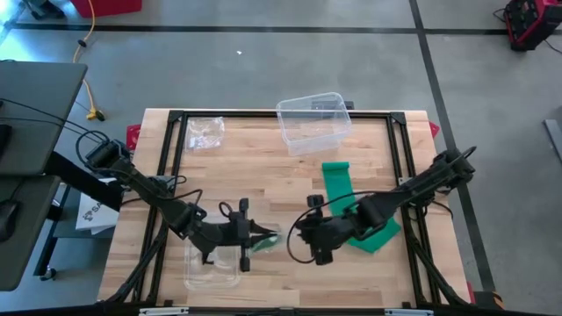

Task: Roll bandage
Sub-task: Close the transparent zip bag

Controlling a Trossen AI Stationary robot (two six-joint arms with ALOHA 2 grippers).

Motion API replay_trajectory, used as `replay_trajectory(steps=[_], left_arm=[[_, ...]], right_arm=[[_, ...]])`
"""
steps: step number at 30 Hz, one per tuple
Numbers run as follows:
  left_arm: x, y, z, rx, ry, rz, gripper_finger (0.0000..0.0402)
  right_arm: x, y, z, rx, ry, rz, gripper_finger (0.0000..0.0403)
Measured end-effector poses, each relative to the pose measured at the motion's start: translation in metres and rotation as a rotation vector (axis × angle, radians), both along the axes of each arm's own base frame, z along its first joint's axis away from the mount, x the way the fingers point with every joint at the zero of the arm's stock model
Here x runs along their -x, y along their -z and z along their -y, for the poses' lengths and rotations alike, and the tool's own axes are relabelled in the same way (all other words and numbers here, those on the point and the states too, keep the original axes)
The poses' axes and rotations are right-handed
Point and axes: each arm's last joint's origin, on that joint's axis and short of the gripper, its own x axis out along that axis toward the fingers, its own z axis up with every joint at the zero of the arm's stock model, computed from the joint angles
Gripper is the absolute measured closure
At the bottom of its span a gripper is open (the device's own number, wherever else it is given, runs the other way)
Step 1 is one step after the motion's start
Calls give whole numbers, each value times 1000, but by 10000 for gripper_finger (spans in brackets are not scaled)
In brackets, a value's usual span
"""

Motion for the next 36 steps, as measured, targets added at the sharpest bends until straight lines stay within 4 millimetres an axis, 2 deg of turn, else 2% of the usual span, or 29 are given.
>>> replay_trajectory(steps=[4, 8, 11, 14, 17, 21, 25, 30, 33, 36], left_arm=[[-8, 7, -17, 19, -49, -59, 401], [-20, 18, -49, -2, -83, -190, 401], [-22, 30, -78, -96, -159, -365, 401], [-19, 28, -97, -141, -218, -529, 401], [-15, 28, -103, -119, -249, -594, 401], [-23, 43, -98, 30, -191, -562, 392], [-36, 64, -100, 159, -100, -603, 347], [-41, 78, -108, 321, -14, -718, 262], [-36, 79, -112, 399, 7, -784, 214], [-26, 72, -118, 481, 1, -851, 186]], right_arm=[[21, -24, 10, -21, -4, 1, 272], [44, -29, 19, -49, 40, -76, 238], [57, -14, 22, -19, 88, -106, 234], [69, 10, 28, 50, 132, -124, 235], [74, 36, 36, 91, 173, -91, 236], [67, 64, 51, 93, 208, 30, 236], [55, 75, 71, 87, 238, 115, 236], [48, 76, 99, 175, 268, 96, 236], [43, 73, 109, 235, 241, 108, 236], [41, 70, 116, 274, 231, 120, 236]])
